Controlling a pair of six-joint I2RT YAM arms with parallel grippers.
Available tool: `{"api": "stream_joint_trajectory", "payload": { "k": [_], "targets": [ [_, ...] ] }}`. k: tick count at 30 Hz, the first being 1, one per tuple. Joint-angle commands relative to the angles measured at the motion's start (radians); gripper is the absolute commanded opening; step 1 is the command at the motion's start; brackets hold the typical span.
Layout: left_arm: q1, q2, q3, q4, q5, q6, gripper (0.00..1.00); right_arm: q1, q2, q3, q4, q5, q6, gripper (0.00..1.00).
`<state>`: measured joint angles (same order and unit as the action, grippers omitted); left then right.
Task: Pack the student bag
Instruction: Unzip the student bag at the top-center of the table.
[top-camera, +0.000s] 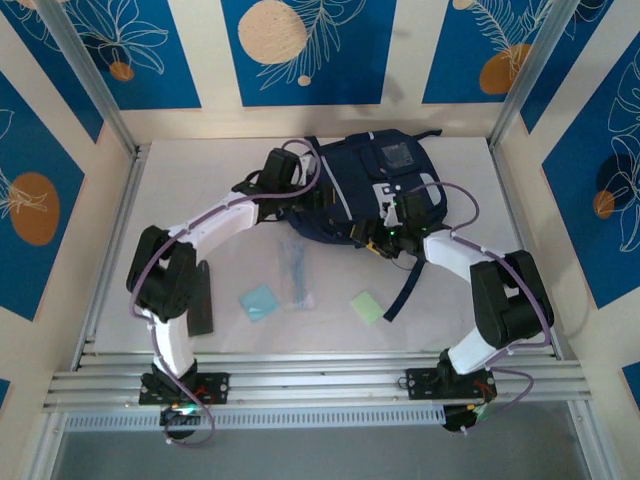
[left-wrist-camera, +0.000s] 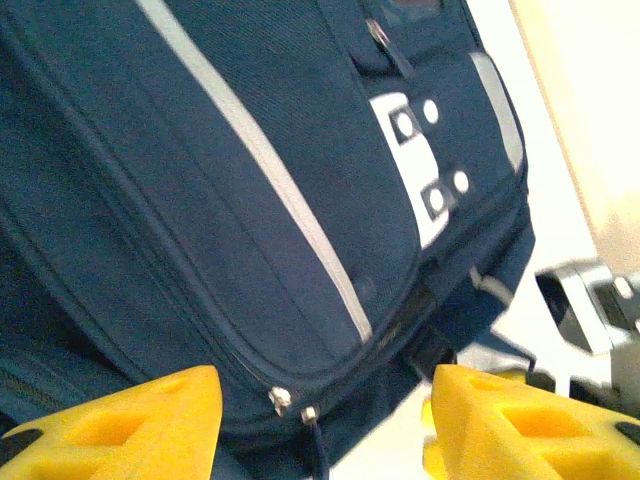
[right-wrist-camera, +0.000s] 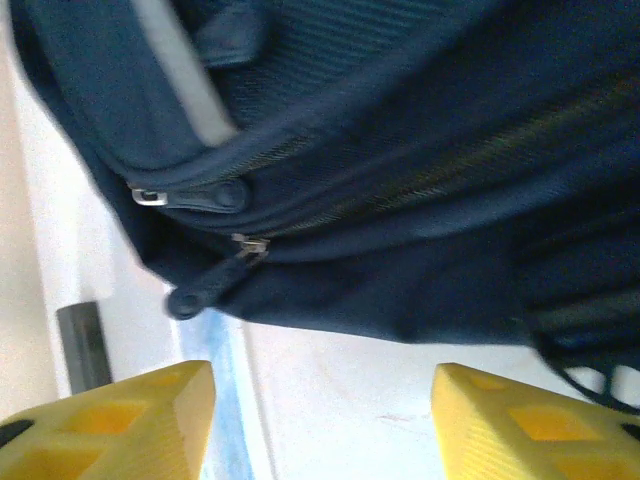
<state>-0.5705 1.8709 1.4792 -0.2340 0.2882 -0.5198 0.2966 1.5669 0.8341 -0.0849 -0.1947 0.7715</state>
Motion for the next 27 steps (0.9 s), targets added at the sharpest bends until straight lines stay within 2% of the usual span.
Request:
{"api": "stream_joint_trajectory", "payload": {
  "k": [1, 7, 12, 19, 22, 27],
  "targets": [
    [-0.058, -0.015, -0.018, -0.139, 0.015, 0.135, 0.56, -0.002, -0.022, -0.026, -0.028, 0.092, 0.121, 0.63],
    [-0.124, 0.077, 0.098, -0.281, -0.055, 0.19, 0.51, -0.024, -0.011, -0.043, 0.009, 0.116, 0.205, 0.66],
    [-0.166, 0.167, 0.209, -0.381, -0.118, 0.173, 0.5, -0.036, -0.047, -0.069, 0.014, 0.138, 0.213, 0.65],
    [-0.199, 0.258, 0.306, -0.497, -0.3, 0.149, 0.47, -0.058, -0.09, -0.106, 0.018, 0.133, 0.212, 0.65],
    [-0.2, 0.281, 0.316, -0.494, -0.317, 0.151, 0.45, -0.064, -0.106, -0.114, 0.02, 0.133, 0.207, 0.65],
    [-0.201, 0.335, 0.37, -0.495, -0.298, 0.147, 0.37, -0.064, -0.122, -0.125, 0.028, 0.131, 0.206, 0.66]
  ]
}}
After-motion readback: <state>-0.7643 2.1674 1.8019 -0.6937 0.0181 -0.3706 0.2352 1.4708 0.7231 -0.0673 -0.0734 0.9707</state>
